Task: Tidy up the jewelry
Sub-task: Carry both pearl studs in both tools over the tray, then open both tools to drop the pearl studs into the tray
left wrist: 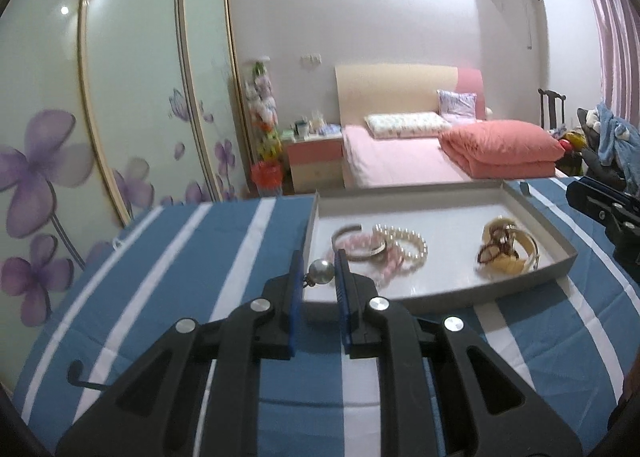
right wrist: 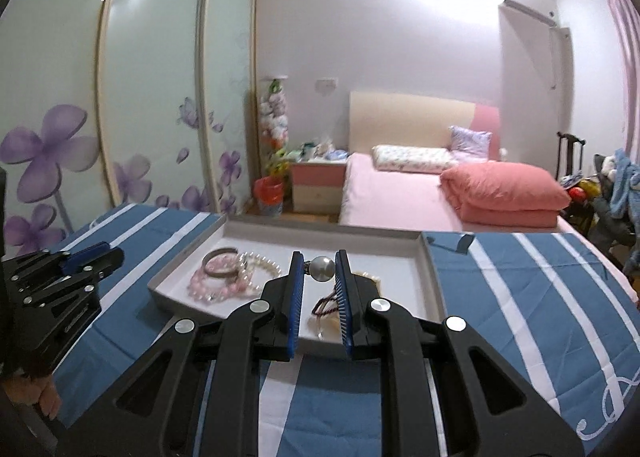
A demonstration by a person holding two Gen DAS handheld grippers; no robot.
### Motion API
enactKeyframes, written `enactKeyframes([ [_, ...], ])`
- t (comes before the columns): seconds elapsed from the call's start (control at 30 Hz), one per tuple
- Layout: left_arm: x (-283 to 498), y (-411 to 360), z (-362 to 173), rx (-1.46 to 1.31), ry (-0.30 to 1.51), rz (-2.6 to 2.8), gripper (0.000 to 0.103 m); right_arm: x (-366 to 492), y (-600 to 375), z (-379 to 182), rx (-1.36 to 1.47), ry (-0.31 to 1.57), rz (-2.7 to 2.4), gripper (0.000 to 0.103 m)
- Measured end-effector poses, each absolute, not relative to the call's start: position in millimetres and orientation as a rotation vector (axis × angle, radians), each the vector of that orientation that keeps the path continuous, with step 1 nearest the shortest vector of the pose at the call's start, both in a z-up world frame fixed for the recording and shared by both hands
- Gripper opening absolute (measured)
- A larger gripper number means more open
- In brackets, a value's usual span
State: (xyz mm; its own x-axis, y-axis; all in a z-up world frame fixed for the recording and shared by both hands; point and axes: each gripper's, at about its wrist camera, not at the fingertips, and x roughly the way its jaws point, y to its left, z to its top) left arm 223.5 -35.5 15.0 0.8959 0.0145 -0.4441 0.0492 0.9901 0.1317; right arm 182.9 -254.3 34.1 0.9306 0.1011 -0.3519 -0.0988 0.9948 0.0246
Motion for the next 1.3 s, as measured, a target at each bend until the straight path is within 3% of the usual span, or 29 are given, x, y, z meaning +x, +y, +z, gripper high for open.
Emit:
enactKeyframes([
  [0.57, 232, -47, 30, 0.112, 0.415, -0.04, 0.016, 190, -261, 39, 0.023, 0.296, 0.064, 0.017],
  [1.17, 332, -79, -4, -0.001, 0.552, -0.199, 0.019, 275, -284, 6, 0.191, 0.461, 0.165, 0.018],
  [1.23, 331, -77, -5, -0.006, 0.555, -0.207, 0.032, 270, -290, 6, 0.202, 0.457, 0.17, 0.028],
  [1.3, 329, -71, -2, -0.014, 0.547, -0.204, 0.035, 260, -297, 10, 0.22, 0.435, 0.158, 0.045],
])
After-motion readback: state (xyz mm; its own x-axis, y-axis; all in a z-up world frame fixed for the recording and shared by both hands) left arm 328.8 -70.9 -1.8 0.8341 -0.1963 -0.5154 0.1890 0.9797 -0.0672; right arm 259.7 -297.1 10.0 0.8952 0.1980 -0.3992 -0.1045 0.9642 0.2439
